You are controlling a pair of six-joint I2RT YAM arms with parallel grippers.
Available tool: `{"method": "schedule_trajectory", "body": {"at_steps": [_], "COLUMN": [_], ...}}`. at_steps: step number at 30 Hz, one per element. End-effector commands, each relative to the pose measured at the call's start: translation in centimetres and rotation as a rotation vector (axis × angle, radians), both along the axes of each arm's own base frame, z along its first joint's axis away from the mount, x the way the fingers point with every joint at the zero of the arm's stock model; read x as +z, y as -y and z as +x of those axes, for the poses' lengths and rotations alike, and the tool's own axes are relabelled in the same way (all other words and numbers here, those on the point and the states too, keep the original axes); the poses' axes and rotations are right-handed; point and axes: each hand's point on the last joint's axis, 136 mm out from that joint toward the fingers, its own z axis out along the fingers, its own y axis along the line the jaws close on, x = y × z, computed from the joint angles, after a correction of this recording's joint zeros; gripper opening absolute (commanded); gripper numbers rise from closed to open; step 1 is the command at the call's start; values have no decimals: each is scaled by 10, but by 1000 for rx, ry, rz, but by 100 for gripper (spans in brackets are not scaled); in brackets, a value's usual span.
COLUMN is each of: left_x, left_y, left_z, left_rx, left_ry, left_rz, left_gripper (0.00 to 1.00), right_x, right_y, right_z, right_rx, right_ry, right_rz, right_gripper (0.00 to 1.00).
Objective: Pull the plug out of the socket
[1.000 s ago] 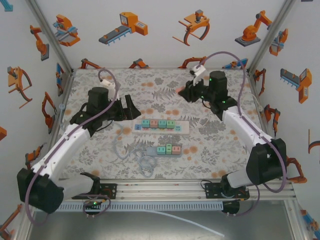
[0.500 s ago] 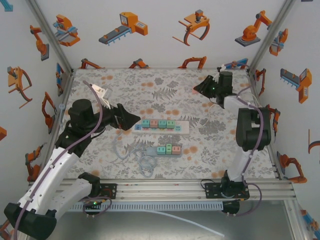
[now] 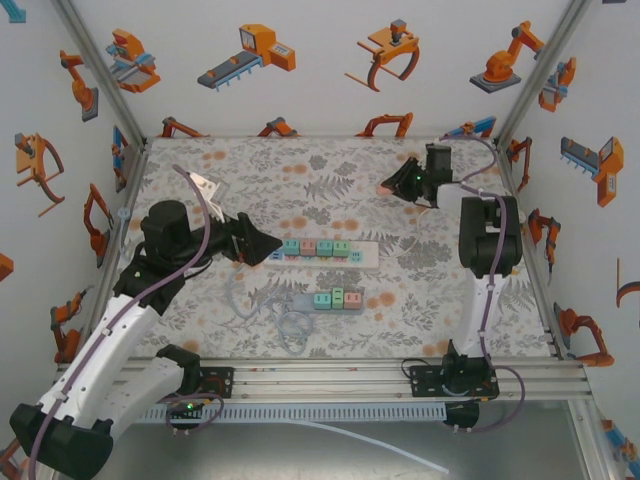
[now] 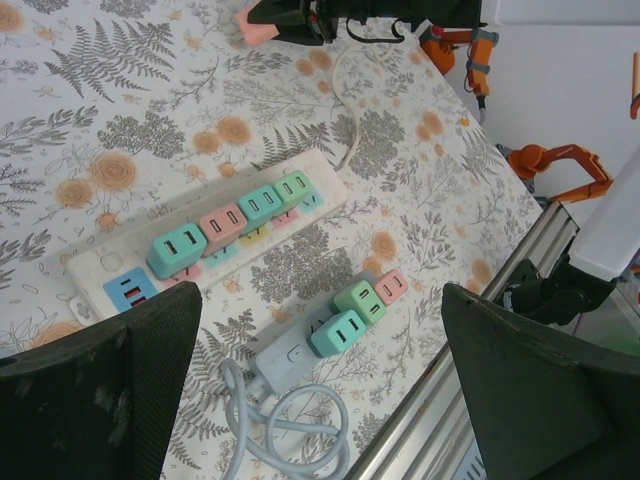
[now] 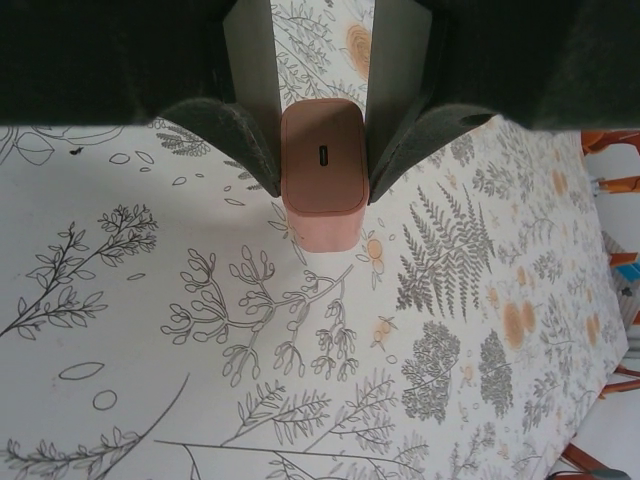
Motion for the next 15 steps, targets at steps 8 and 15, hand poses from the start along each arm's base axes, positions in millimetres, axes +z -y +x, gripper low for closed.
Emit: {"method": "schedule_trajectory", "body": {"at_steps": [8, 15], "left_x": [-1, -10], "left_y": [4, -2], "left_z": [6, 16], "left_rx": [-3, 63], "left_ry": [-2, -37], "left_rz": [12, 36], "left_gripper": [97, 97], "right_x": [-17, 7], "right_y": [9, 17], "right_z": [-14, -25], "right_rx": [-34, -59], "right_ry": [-87, -79], "right_rz": [-61, -98], "right_gripper": [55, 58]}}
